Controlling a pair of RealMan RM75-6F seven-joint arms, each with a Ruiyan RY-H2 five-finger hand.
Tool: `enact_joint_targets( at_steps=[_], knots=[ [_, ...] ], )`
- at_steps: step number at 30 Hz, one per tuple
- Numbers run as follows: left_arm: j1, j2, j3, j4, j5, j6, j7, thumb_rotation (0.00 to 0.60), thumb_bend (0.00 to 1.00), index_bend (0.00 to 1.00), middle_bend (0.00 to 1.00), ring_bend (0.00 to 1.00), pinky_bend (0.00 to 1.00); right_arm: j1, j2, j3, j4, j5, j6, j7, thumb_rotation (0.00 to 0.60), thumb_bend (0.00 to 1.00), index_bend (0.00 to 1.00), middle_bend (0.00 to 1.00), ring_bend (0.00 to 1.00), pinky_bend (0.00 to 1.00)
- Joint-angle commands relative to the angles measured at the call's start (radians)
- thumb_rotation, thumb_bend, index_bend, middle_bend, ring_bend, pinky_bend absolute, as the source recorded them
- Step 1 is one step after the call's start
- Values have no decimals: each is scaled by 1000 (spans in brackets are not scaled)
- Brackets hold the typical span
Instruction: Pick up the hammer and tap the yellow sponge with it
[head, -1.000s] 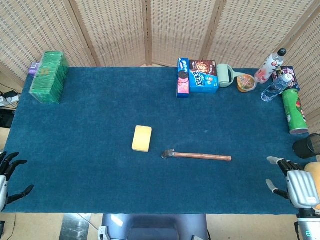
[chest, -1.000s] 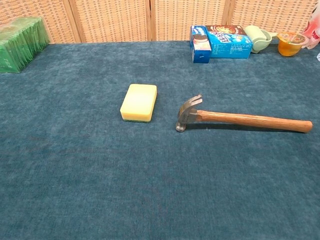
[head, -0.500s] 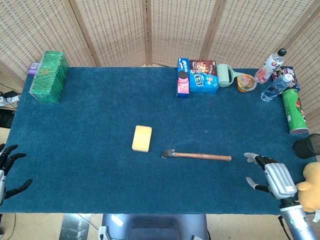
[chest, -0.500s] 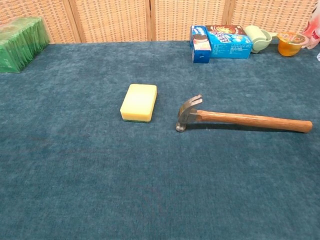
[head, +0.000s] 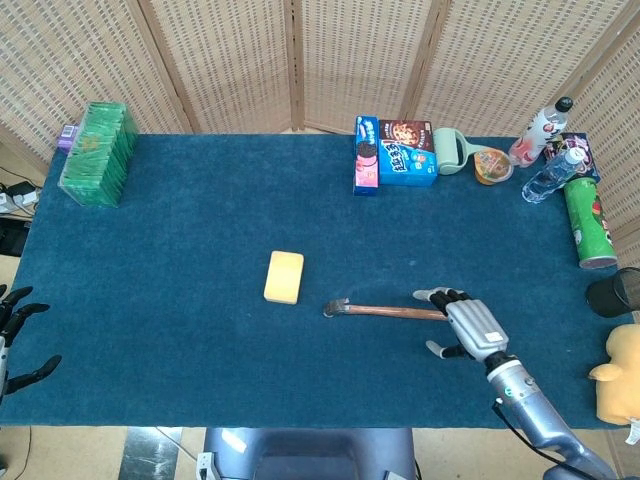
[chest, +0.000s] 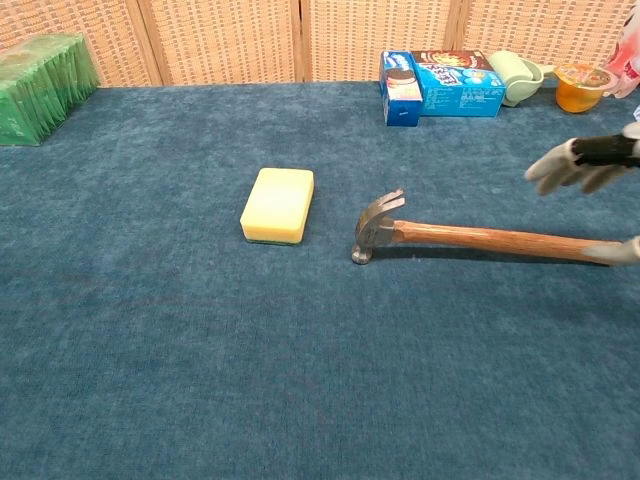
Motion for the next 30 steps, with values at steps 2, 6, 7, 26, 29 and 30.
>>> enact_joint_targets(
  at_steps=[2,6,7,26,29,30],
  knots=[
    [-6,1,-7,23,-18,-10,-27,600,181,285,154,58,113,74,-80,39,31,110,-74,-108,600,309,226,237,186,186],
    [-10,-2,-10,44,-31,-19,-51,600,180,285,154,58,113,113,-121,49,49,192,-101,-182,600,309,256,240,187,185],
    [-11,-3,-11,49,-33,-20,-57,600,180,285,154,58,113,121,-130,51,53,209,-104,-198,600,309,261,242,187,185],
    [-2,-11,-17,148,-76,-23,-167,600,180,285,154,59,113,213,-243,46,119,423,-77,-394,600,309,344,287,221,188],
    [4,-12,-18,166,-83,-19,-187,600,180,285,154,59,113,230,-270,43,146,454,-81,-416,600,309,360,298,229,184],
    [6,-12,-18,170,-85,-18,-191,600,180,285,154,59,113,234,-277,43,152,463,-82,-421,600,309,368,304,236,188]
  ],
)
